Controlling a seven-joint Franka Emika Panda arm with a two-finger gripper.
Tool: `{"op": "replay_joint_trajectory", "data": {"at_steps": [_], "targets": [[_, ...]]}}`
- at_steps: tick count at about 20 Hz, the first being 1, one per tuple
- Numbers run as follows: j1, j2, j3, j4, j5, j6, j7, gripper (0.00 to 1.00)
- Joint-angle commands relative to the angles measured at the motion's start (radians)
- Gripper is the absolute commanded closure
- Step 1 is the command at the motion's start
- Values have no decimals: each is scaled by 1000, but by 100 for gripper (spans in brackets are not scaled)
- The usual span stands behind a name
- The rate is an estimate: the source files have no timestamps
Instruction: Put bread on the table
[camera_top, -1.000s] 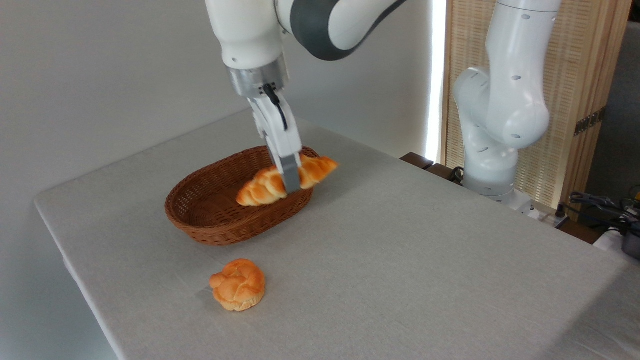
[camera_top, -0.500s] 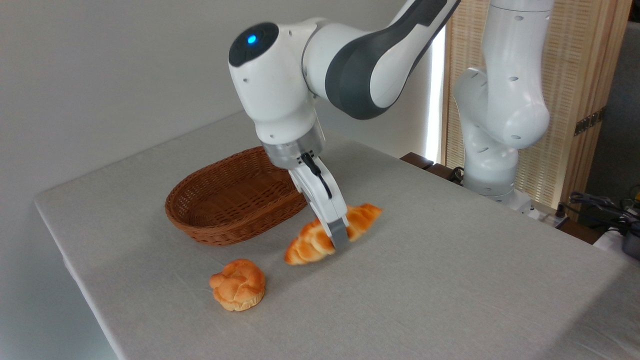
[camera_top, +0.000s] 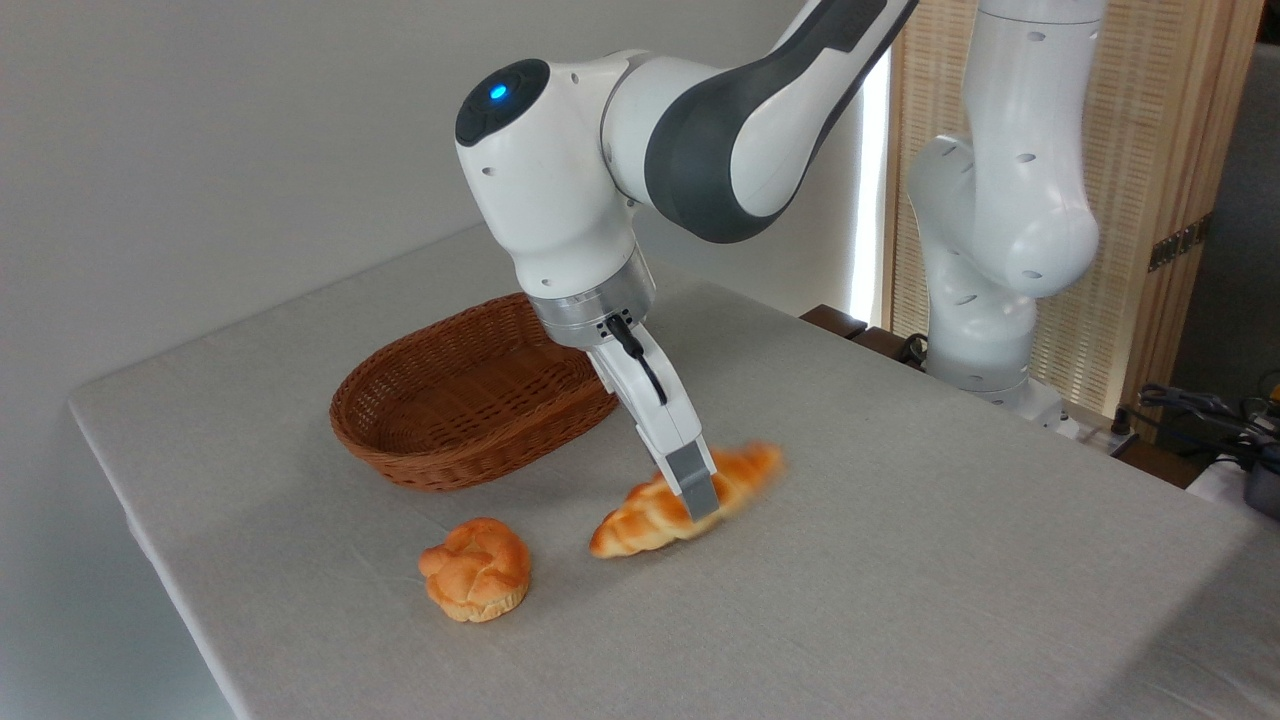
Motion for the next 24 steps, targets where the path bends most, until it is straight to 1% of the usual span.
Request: {"op": "replay_joint_trajectory", "data": {"at_steps": [1,6,7,8,9,10,11,13,14,15,17,19,21,22,23,24], "targets": [[-11,-7,10,-6,17,10,4,0],[-11,-16,10,6,11,-2,2,0],[-11,-20,10,26,7,-6,1,0],[-9,-20,7,61,2,-35,-2,0],[-8,-20,4,101,-15,-72,-1,0],[4,-18,1,147,-53,-101,-1,0],[32,-17,-5,190,-96,-123,-2,0],[118,-17,-63,268,-175,-138,-5,0],[152,-13,-96,299,-194,-138,-7,0],[179,-12,-122,333,-193,-138,-9,0],[213,-6,-139,385,-194,-149,-10,0],[218,14,-152,435,-191,-164,-12,0],[253,48,-180,504,-190,-198,-13,0],[262,62,-192,531,-190,-212,-13,0],[267,69,-197,543,-188,-214,-27,0],[267,77,-199,560,-188,-215,-68,0]]}}
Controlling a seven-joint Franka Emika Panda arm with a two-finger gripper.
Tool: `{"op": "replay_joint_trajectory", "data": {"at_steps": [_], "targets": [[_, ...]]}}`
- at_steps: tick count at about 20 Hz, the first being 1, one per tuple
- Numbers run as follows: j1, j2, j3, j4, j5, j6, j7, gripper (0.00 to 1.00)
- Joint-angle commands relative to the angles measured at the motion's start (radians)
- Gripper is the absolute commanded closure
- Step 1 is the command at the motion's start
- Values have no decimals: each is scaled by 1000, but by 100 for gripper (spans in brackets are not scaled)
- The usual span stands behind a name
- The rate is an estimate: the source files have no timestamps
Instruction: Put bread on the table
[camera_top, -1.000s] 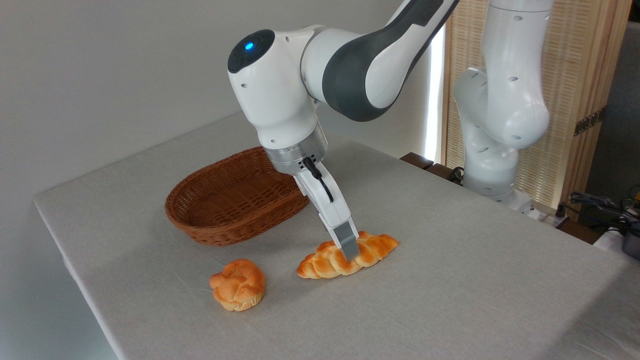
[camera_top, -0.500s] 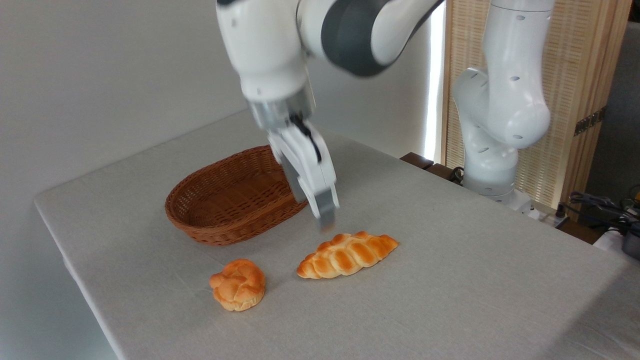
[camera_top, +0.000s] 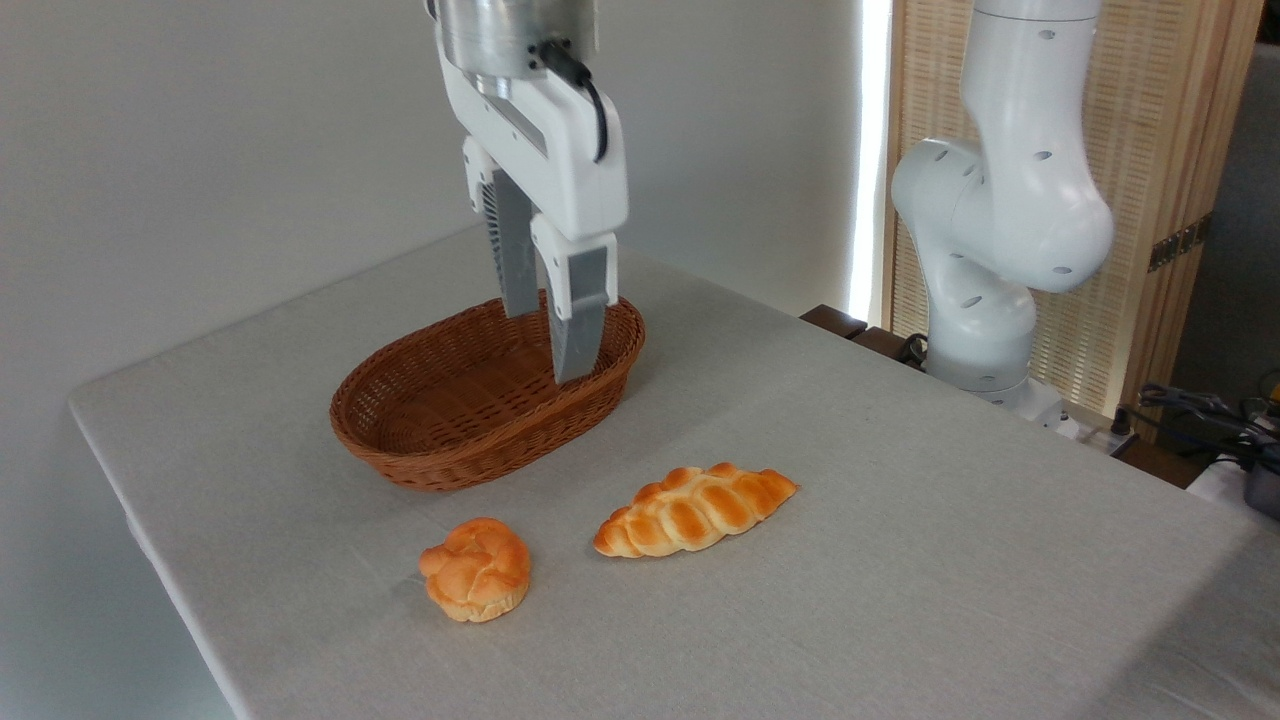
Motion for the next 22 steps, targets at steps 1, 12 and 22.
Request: {"op": "replay_joint_trajectory", "data": {"at_steps": [1,12,22], "targets": [[37,72,-37,117,-15,-54,-104,0],[160,92,-220,134,64,-86,-192,0],[183,94,-247,121,81,-86,-183,0]]}}
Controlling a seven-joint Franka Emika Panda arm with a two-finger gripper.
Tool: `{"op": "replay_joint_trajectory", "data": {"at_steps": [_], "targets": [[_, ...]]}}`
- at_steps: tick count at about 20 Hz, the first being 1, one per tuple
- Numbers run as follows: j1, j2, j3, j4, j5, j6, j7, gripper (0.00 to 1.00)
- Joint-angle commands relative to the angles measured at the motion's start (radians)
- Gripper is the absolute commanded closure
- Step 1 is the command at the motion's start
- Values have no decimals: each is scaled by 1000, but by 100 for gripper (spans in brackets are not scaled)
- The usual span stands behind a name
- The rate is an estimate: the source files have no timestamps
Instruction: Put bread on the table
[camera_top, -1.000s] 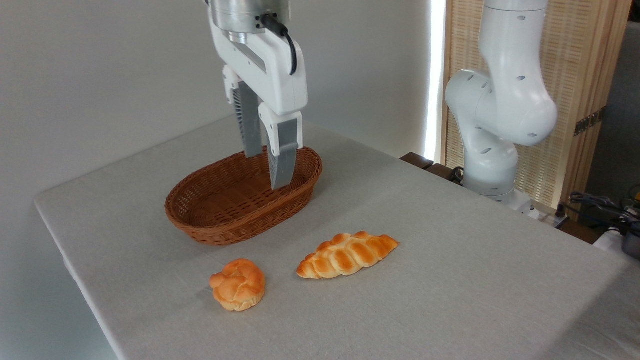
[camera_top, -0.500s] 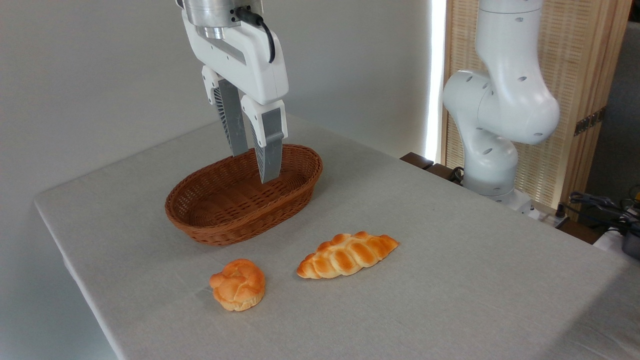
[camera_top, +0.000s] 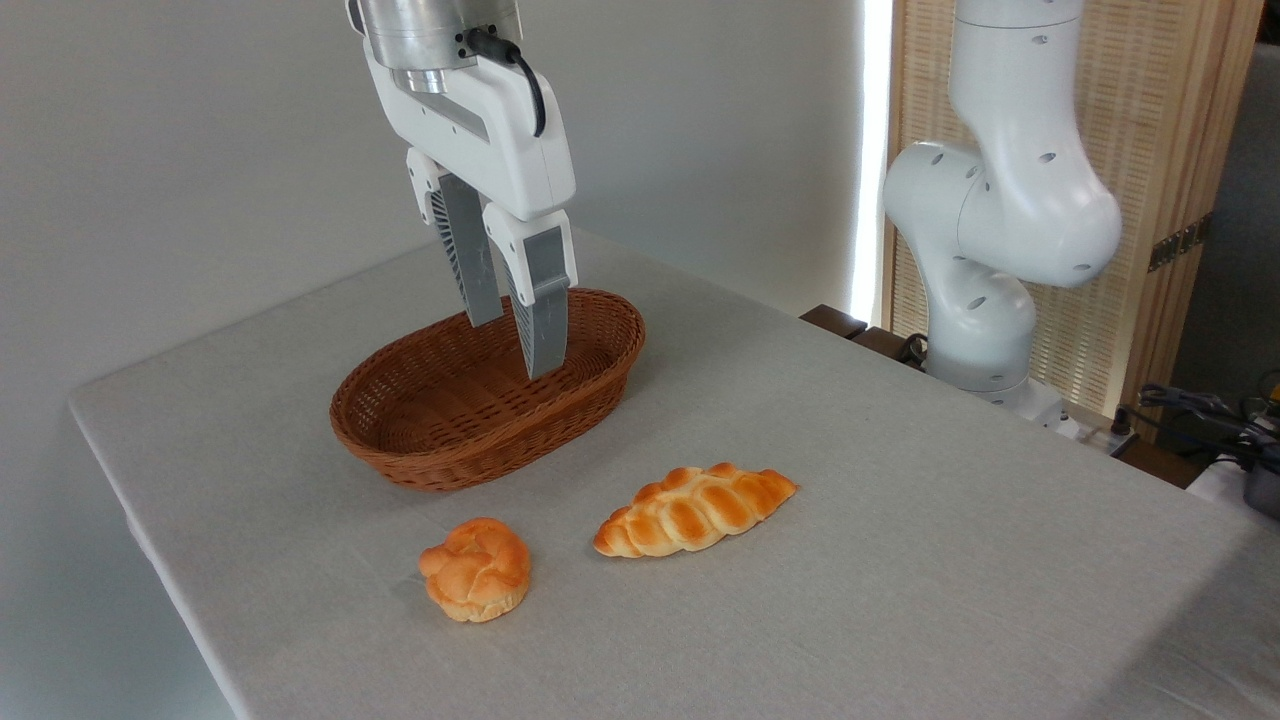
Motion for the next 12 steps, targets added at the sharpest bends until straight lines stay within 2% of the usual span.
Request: {"op": "replay_joint_trajectory", "data": {"at_steps": [1,12], "targets": [[21,2,-19,11,12,-30,-6,0],[31,2,-27,11,12,-22,-8,0]]}}
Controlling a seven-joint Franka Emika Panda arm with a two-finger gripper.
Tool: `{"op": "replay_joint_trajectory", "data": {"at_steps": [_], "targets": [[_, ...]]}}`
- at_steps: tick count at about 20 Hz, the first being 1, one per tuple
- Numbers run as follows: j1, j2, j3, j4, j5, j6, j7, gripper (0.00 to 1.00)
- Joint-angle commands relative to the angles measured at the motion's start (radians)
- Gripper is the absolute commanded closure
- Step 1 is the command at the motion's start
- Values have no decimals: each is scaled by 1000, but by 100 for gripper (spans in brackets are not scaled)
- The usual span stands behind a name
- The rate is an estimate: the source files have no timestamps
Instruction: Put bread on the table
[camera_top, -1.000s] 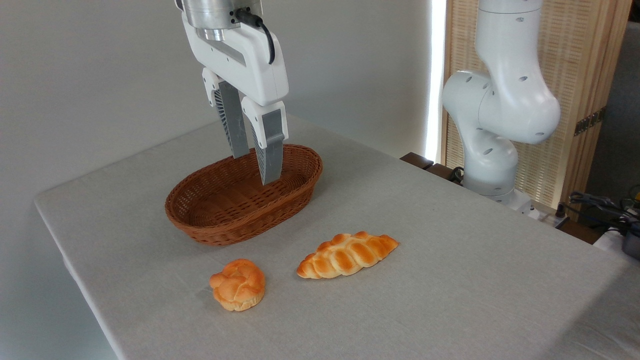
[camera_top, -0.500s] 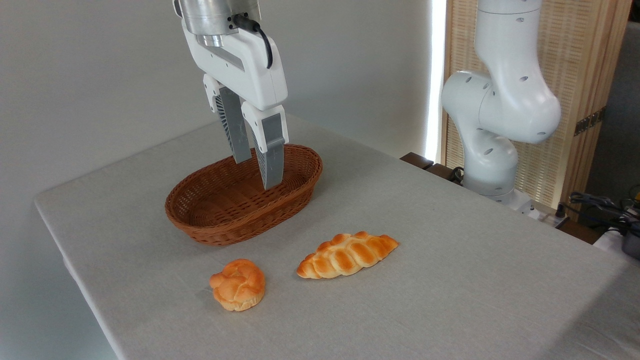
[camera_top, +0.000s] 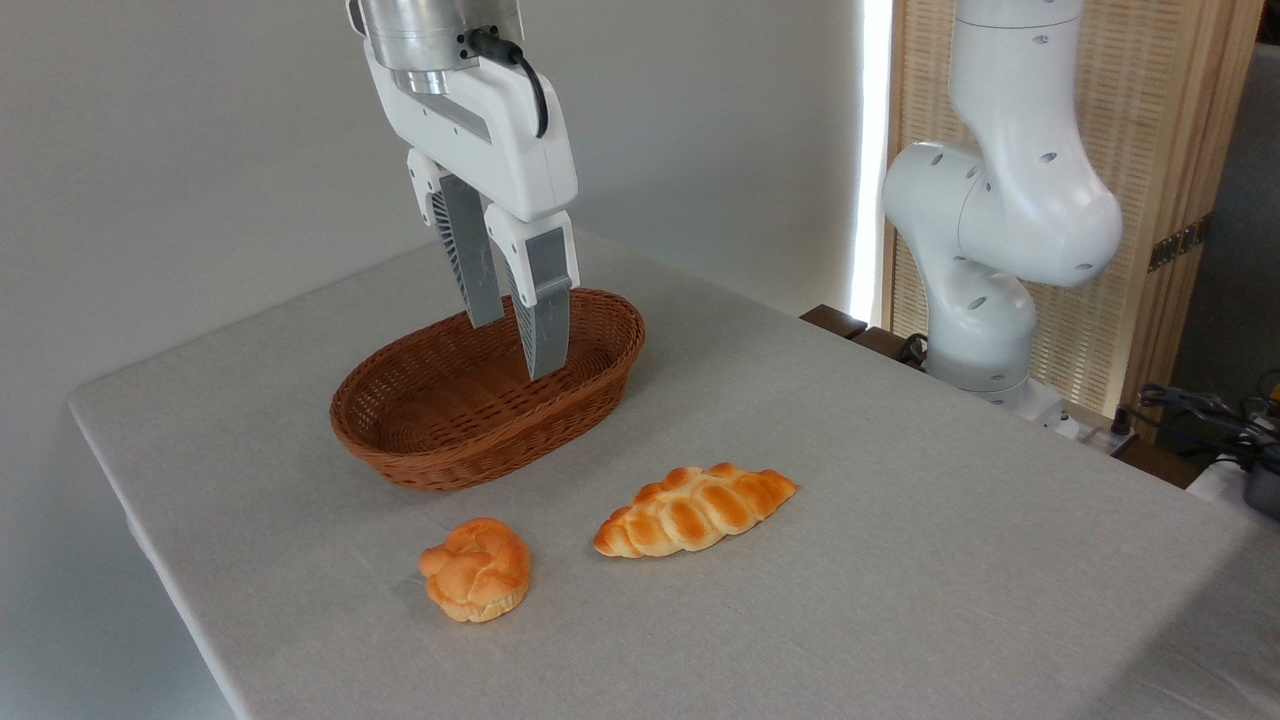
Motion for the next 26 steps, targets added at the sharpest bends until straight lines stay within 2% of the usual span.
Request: {"op": "replay_joint_trajectory", "data": {"at_steps": [1,6,26], "targets": [[15,2,-16,11,13,-22,-9,0],[15,2,-16,11,38,-24,-15,0],[17,2,-19,13,30,-24,-31,0]]}}
